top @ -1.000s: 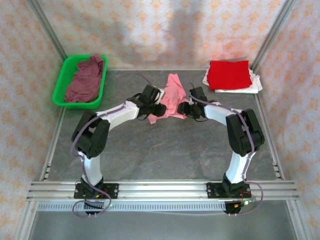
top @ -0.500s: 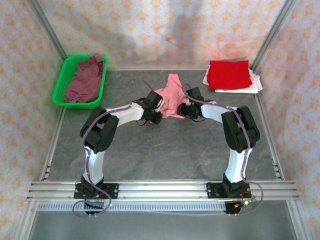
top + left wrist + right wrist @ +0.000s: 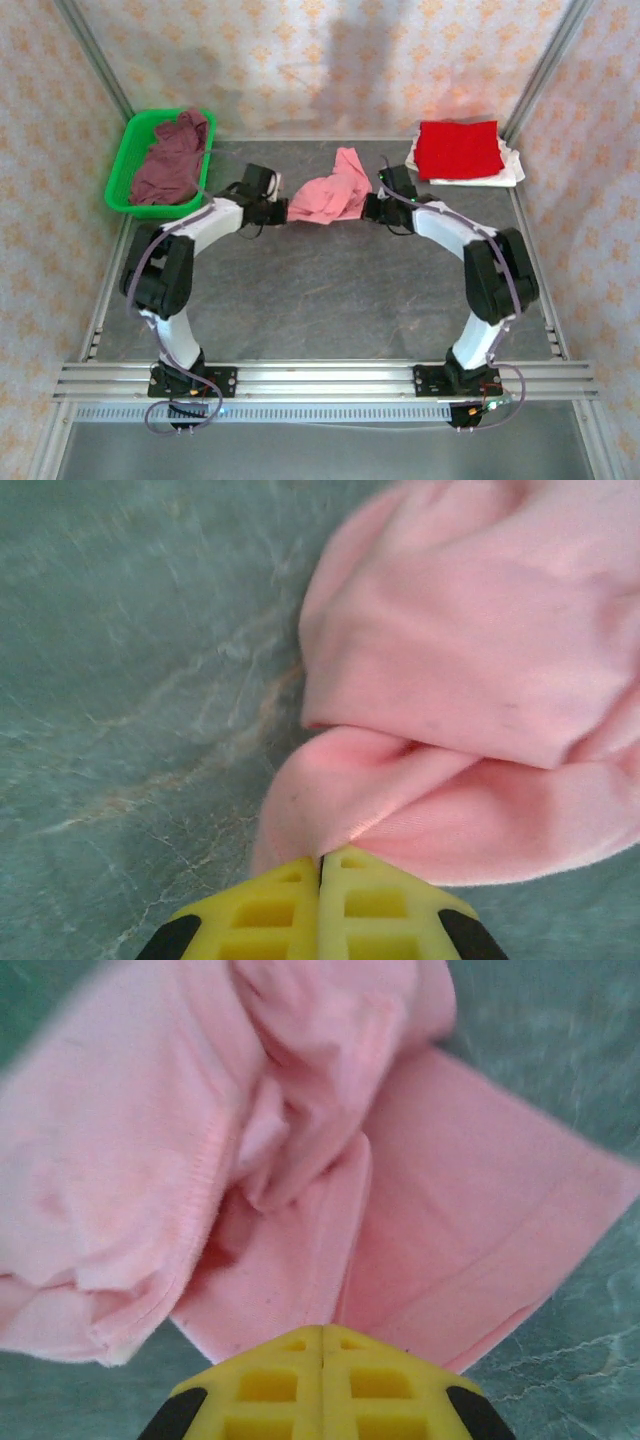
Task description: Fold and stack the t-shirts
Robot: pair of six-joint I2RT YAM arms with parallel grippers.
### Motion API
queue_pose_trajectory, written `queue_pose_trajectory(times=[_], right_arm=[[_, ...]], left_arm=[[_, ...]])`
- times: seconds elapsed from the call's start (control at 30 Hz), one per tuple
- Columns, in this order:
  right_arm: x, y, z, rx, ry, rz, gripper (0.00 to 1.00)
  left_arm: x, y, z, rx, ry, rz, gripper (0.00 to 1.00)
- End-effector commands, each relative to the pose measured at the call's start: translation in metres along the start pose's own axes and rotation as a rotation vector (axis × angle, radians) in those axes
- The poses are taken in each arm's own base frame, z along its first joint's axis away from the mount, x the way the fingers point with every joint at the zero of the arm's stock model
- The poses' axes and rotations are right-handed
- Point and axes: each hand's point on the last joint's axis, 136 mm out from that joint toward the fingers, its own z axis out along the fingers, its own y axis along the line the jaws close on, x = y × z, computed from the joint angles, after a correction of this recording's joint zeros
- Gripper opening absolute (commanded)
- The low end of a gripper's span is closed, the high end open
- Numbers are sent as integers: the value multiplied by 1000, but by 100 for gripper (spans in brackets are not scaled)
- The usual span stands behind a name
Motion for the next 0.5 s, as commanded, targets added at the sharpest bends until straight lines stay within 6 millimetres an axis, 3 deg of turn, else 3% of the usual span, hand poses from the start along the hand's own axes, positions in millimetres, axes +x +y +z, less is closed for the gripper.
queue_pose_trajectory(times=[0.0,0.1,0.27,0.47], right_arm=[[-8,-5,-26,46,-37,-36,0],[-22,-3,-56,62,-108,-62,0],[-54,6,-125,75,-297,-142,0],[-75,2,-206,131,-496,-186,0]], left_arm=[[-19,-24,-34,103,-41,-76,0],[-41,-26,-71,130,-132,-132,0],[-74,-8,-153,55,-320,-230,0],[-81,10,-244,-67,-501,-227,0]])
